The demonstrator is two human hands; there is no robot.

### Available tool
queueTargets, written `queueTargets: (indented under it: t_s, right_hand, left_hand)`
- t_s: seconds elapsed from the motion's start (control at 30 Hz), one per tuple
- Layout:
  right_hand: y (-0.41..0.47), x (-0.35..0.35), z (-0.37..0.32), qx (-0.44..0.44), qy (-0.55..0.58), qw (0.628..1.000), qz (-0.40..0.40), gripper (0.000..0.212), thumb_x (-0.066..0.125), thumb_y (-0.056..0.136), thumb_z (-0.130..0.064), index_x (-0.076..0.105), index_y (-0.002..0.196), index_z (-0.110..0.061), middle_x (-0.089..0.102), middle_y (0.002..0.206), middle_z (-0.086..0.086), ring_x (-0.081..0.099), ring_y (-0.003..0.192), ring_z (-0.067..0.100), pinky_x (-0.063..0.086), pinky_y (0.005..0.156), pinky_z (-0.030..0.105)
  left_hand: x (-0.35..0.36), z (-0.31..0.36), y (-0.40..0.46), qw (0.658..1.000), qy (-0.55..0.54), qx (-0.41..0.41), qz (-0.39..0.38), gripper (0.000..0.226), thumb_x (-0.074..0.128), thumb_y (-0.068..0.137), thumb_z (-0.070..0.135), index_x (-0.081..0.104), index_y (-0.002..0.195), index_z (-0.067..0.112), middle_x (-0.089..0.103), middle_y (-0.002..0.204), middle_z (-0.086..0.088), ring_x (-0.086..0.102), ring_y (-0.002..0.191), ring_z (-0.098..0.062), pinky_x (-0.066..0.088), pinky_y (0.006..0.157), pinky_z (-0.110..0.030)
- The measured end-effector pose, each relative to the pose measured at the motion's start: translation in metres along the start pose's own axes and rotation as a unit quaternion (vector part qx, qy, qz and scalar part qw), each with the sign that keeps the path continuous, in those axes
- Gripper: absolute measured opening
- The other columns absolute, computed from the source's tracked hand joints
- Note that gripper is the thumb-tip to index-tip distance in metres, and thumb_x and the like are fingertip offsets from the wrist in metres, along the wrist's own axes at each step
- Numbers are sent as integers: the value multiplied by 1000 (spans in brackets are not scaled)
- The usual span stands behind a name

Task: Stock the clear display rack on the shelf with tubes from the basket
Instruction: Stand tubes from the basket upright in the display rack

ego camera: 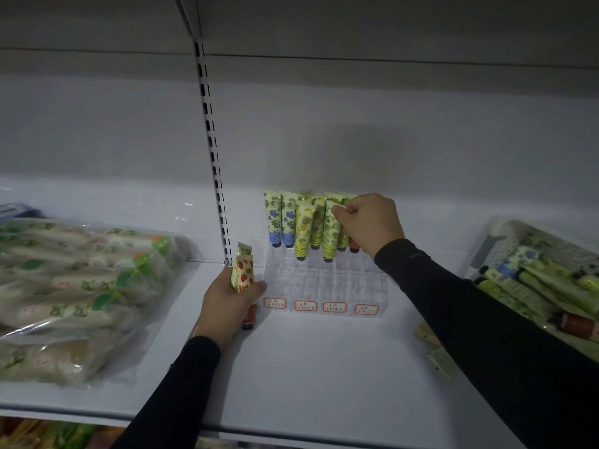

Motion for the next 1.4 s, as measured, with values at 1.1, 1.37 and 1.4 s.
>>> queueTargets:
  t_s: [1.1, 1.37, 1.4]
  right_hand:
    - [-80, -20, -19, 132, 345, 902, -223, 21, 69, 89, -19, 72, 100, 0, 73, 85, 11, 65, 72, 15, 56, 68, 22]
    - [-80, -33, 2, 204, 429, 863, -170, 22, 66, 90, -11, 70, 102, 7, 70, 105, 25, 63, 88, 25, 56, 82, 28]
    - [-77, -38, 5, 202, 424, 870, -148, 18, 67, 90, -11, 71, 97, 4, 71, 103, 24, 65, 87, 24, 56, 83, 29]
  left_hand:
    - [50, 60, -55, 971, -120, 6, -206, 34, 81, 74, 25, 64, 99, 8, 68, 81, -12, 62, 63, -21, 52, 55, -30]
    - [69, 53, -53, 976, -115, 8, -184, 20, 64, 93, 25, 65, 103, 8, 72, 83, -10, 68, 68, -22, 56, 58, -31]
    - [70, 51, -51, 979, -107, 12, -176, 21, 62, 95, 27, 65, 102, 8, 72, 83, -10, 68, 68, -23, 56, 59, -32]
Point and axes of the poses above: each hand's wrist, its own y-axis towards the middle knuckle, its own x-axis out of the palm, z = x × y, the point moved 4 cm from there along y, towards the middle knuckle
